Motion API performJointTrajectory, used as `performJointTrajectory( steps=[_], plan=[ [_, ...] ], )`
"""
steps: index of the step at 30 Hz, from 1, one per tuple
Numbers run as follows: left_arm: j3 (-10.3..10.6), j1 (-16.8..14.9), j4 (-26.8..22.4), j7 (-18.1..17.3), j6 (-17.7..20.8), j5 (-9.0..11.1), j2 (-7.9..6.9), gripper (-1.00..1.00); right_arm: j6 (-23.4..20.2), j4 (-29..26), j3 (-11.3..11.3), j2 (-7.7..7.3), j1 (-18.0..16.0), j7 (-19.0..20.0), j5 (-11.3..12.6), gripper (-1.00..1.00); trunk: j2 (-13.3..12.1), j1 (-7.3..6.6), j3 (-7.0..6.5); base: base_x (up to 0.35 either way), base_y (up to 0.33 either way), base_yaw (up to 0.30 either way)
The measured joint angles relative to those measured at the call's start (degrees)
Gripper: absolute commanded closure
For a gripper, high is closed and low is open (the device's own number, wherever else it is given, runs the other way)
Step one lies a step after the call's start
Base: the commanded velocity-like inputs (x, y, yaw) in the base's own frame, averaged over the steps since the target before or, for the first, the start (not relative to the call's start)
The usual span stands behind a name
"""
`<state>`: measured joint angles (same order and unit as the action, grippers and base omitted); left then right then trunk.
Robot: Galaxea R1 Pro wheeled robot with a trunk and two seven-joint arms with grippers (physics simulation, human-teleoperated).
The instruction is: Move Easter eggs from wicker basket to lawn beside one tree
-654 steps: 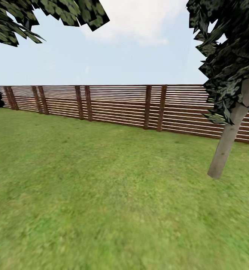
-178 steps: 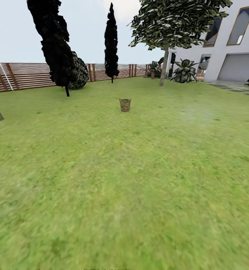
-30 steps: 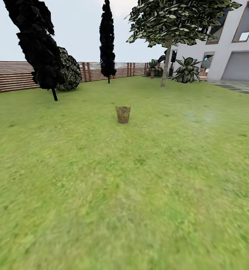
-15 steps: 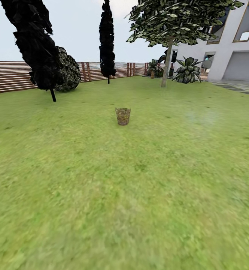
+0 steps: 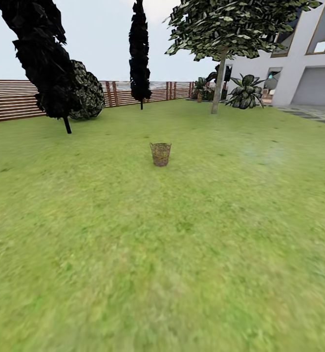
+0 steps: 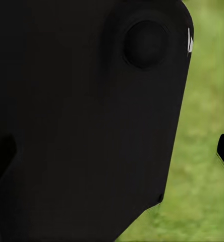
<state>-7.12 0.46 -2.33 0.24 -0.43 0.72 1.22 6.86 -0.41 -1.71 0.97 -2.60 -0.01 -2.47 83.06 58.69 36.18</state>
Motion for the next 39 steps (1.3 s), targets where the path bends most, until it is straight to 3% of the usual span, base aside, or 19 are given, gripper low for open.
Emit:
performJointTrajectory(
  steps=[8, 16, 39],
  plan=[
    [-0.5, -0.1, -1.0, -0.1, -0.5, 0.0, -0.08, -1.0, 0.1, -0.1, 0.0, 0.0, 0.0, 0.0, 0.0, -1.0, 0.0, 0.0, 0.0, 0.335, 0.0, 0.0],
    [-0.8, -0.5, -5.7, -0.1, -0.3, 0.0, -1.72, -1.0, 0.1, -0.1, 0.0, 0.11, 0.0, 0.0, 0.1, -1.0, 0.0, 0.0, -0.01, 0.337, 0.0, 0.0],
    [-1.0, -0.5, -5.2, -0.1, -0.4, 0.0, -1.5, -1.0, 0.1, -0.2, 0.0, -0.31, -0.1, 0.2, 0.2, -1.0, 0.0, 0.0, -0.01, 0.318, 0.0, 0.0]
  ],
)
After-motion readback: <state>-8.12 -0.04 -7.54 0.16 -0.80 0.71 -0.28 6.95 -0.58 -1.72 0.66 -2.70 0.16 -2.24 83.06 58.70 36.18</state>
